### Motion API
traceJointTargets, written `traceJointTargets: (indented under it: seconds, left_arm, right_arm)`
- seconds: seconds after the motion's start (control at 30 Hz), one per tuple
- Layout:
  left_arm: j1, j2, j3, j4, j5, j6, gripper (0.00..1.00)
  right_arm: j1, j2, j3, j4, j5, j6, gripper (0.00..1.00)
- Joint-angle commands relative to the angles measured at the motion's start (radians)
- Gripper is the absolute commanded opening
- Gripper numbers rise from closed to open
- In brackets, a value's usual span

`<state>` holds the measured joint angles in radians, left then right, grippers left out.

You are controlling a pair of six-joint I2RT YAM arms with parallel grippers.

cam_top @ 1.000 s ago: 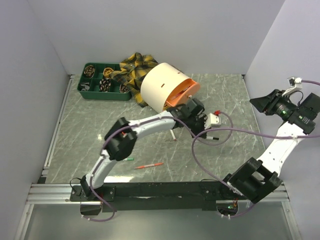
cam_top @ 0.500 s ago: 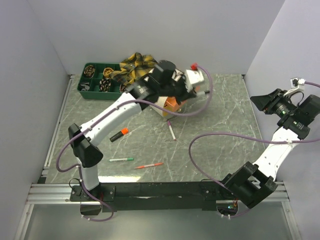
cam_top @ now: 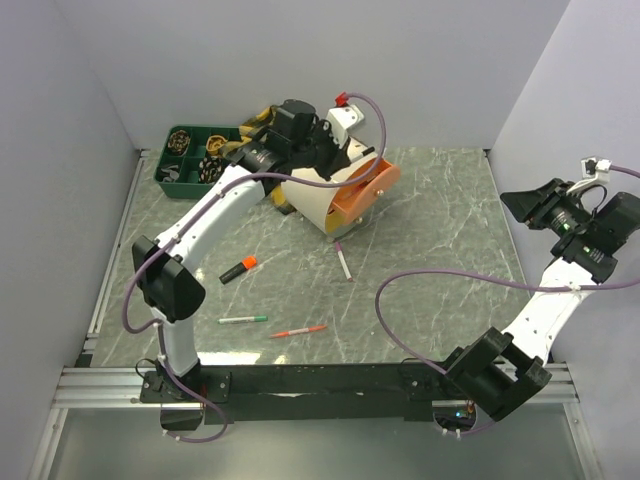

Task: Sort the stationery into containers
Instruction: Place the pen in the drawer.

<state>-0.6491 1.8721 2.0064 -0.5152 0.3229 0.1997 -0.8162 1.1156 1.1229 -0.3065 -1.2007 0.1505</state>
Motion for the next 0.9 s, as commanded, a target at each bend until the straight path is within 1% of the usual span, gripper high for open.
traceJointTargets:
  seconds: [0.0, 0.23, 0.47, 0.53, 0.57, 0.67, 0.77, 0.87]
  left_arm:
    - [-0.001, 0.016, 0.005, 0.018, 0.053, -0.062, 0.01]
    - [-0.001, 0.058, 0.012, 0.03, 0.093, -0.111, 0.01]
    - [-0.009, 0.094, 0.026, 0.046, 0.114, -0.138, 0.02]
    - [-0.011, 0.102, 0.037, 0.052, 0.11, -0.147, 0.09]
    - [-0.014, 0.104, 0.038, 0.055, 0.108, -0.151, 0.23]
    - [-0.018, 0.093, 0.051, 0.067, 0.107, -0.157, 0.54]
    - [-0.02, 0.05, 0.057, 0.083, 0.131, -0.154, 0.61]
    - [-0.02, -0.031, 0.039, 0.086, 0.137, -0.137, 0.64]
  right_arm:
    - [-0.006, -0.011, -0.008, 0.035, 0.009, 0.008, 0.39]
    - [-0.006, -0.005, -0.038, 0.06, 0.013, 0.02, 0.38]
    - [-0.006, 0.016, -0.02, 0.024, 0.016, -0.015, 0.39]
    - [-0.006, 0.021, -0.015, 0.023, 0.016, -0.02, 0.39]
    - [-0.006, 0.024, -0.014, 0.026, 0.016, -0.019, 0.39]
    - [-0.006, 0.026, -0.018, 0.026, 0.018, -0.022, 0.39]
    - [-0.006, 0.029, -0.021, 0.018, 0.021, -0.029, 0.39]
    - [-0.006, 0.03, -0.02, 0.0, 0.023, -0.046, 0.39]
